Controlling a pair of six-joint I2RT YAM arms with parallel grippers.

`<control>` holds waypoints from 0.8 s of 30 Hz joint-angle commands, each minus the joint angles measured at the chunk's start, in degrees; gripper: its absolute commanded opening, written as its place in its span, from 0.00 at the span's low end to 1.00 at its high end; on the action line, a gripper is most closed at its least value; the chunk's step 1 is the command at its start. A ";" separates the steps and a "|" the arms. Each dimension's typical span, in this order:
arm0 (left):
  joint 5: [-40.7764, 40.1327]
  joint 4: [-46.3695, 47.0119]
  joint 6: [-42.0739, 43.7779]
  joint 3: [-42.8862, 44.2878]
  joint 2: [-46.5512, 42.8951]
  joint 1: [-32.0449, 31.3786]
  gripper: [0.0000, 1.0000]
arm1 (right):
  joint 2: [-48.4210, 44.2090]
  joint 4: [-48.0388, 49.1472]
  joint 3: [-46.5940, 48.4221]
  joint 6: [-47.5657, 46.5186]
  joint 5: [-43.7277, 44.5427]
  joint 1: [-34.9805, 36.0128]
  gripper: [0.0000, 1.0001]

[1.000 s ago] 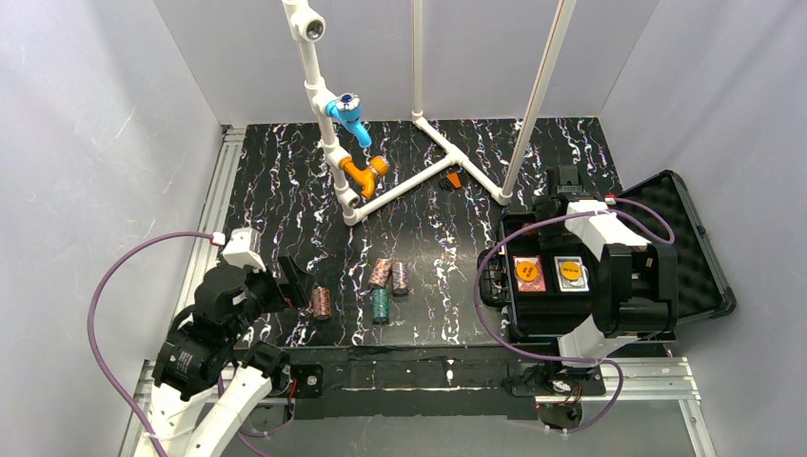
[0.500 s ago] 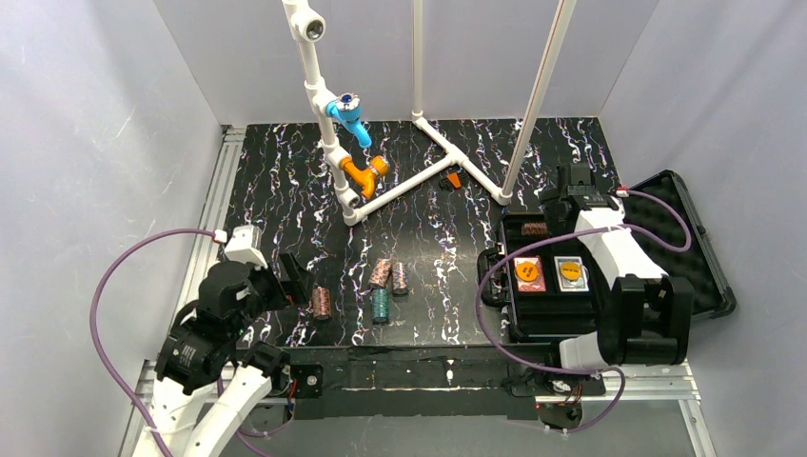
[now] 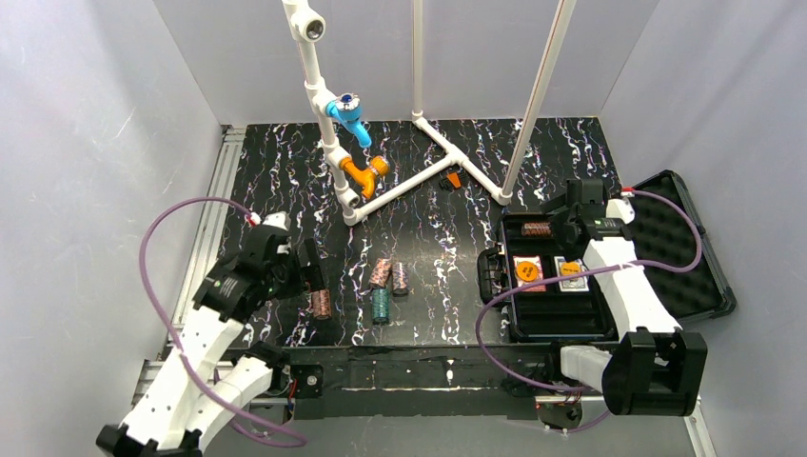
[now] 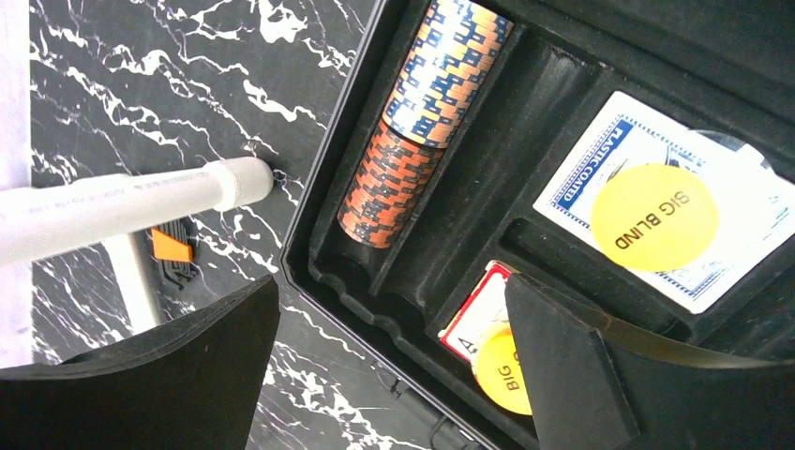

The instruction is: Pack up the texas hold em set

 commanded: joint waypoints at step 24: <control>-4.26 4.04 -7.35 -4.76 27.19 0.11 0.78 | -11.16 11.48 -5.49 -23.11 -14.96 0.62 0.98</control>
